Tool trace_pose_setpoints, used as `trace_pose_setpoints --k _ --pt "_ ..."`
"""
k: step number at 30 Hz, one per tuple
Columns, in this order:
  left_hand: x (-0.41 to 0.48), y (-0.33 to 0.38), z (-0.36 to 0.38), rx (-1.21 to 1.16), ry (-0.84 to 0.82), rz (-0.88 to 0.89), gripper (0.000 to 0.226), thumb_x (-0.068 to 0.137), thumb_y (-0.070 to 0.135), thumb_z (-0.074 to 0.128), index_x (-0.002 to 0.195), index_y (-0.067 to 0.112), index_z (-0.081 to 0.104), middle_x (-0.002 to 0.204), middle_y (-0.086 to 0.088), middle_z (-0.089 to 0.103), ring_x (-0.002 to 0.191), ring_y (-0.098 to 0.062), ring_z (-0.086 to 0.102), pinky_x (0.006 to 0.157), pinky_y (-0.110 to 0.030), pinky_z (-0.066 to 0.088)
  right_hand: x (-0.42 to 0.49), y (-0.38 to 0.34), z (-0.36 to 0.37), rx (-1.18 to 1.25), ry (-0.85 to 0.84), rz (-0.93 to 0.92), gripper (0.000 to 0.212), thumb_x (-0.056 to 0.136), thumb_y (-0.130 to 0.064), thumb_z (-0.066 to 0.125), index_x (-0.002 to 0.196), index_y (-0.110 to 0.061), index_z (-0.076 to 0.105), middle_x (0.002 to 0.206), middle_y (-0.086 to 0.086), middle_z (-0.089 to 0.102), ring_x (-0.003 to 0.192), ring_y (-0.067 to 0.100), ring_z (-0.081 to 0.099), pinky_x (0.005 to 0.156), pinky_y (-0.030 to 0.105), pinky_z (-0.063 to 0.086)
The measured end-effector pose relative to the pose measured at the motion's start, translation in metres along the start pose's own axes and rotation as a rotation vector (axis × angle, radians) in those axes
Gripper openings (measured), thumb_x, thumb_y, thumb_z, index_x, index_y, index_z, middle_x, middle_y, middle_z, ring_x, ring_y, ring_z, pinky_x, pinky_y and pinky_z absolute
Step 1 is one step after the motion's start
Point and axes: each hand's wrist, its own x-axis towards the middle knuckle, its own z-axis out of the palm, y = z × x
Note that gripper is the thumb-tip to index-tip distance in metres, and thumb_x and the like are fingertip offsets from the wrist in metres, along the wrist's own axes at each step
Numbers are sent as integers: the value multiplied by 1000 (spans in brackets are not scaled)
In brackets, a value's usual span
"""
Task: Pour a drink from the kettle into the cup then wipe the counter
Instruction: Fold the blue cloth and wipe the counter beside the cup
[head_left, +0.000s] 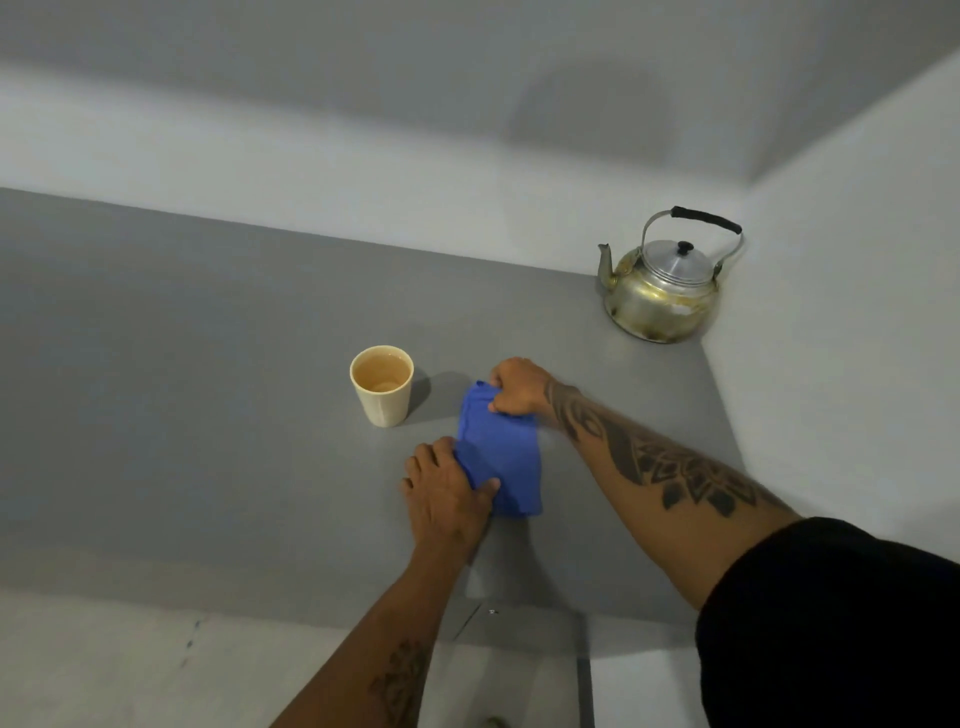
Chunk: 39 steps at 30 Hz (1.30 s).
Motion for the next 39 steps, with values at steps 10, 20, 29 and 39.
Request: trace_pose_setpoints --k 10,20,29,39 --pt "11 -5 -28 0 -138 -6 70 64 69 69 111 18 58 117 -9 55 108 -26 53 95 -42 47 -59 -37 -69 -44 -16 -196 15 77 -16 72 82 -6 63 85 10 61 78 21 53 59 26 38" --pt "7 -26 -97 -1011 -340 -152 33 76 21 79 103 8 67 107 -11 72 96 -30 71 87 -46 58 -97 -106 -140 -12 85 -259 22 78 -13 72 94 2 67 85 7 61 77 18 52 63 28 42" --pt "13 -126 -180 -1199 -165 -276 28 80 6 74 103 -6 62 100 -16 71 80 -25 72 65 -27 62 -56 -239 -114 -10 25 -415 16 79 -13 72 73 -12 57 63 -4 49 65 14 45 55 24 35" --pt "32 -208 -207 -976 -78 -556 18 97 8 51 82 -1 54 76 -20 58 59 -28 60 42 -28 56 16 -307 -16 -83 -24 -365 39 73 -9 70 51 -14 38 55 2 39 68 22 42 48 26 27"
